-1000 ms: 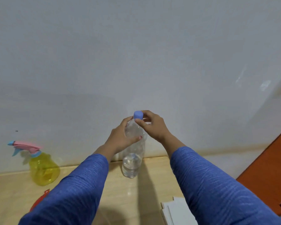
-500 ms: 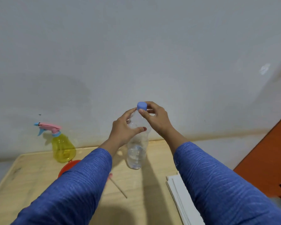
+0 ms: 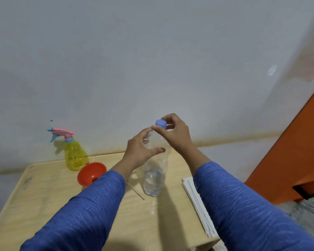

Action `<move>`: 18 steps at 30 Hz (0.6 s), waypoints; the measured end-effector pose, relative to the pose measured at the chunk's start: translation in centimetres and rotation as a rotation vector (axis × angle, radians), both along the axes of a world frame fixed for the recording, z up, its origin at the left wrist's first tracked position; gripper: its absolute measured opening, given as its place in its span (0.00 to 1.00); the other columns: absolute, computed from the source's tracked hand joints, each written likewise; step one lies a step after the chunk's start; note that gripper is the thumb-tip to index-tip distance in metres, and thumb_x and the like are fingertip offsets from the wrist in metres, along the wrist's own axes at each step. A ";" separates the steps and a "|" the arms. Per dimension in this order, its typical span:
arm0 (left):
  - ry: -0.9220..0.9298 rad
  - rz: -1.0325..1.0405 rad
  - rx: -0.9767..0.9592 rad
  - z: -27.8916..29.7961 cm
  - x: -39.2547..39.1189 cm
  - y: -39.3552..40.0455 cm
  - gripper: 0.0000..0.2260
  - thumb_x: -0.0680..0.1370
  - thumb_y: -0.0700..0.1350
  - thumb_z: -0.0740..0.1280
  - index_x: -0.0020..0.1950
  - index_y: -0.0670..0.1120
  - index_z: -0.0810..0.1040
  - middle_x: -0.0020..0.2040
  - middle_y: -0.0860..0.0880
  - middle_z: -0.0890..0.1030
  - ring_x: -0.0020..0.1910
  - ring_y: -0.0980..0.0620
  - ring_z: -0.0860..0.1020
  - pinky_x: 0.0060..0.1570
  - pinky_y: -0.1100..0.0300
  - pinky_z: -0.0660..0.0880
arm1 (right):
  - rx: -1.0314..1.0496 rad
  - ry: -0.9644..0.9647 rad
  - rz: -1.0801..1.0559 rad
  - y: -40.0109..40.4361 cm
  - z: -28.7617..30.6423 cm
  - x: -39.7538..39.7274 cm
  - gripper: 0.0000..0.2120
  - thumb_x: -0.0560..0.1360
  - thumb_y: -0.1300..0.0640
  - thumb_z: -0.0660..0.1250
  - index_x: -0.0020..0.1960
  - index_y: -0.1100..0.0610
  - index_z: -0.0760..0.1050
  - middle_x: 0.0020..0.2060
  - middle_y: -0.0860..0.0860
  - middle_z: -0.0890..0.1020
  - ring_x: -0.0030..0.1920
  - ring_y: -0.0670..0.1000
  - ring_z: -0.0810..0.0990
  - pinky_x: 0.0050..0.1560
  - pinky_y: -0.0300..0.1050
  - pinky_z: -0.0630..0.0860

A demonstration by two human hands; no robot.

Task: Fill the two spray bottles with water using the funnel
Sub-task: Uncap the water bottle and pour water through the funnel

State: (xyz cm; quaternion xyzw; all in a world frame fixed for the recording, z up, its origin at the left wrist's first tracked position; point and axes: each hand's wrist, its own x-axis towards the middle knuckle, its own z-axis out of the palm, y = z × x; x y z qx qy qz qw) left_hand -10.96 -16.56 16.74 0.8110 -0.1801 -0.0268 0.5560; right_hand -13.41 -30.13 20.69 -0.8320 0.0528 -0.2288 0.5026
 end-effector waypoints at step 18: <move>0.034 -0.043 0.033 -0.1 -0.1 0.2 0.36 0.63 0.50 0.79 0.67 0.59 0.67 0.68 0.48 0.73 0.64 0.52 0.73 0.52 0.65 0.68 | -0.300 0.149 0.237 -2.0 3.3 0.2 0.16 0.71 0.51 0.72 0.58 0.54 0.79 0.52 0.50 0.75 0.49 0.46 0.72 0.43 0.29 0.66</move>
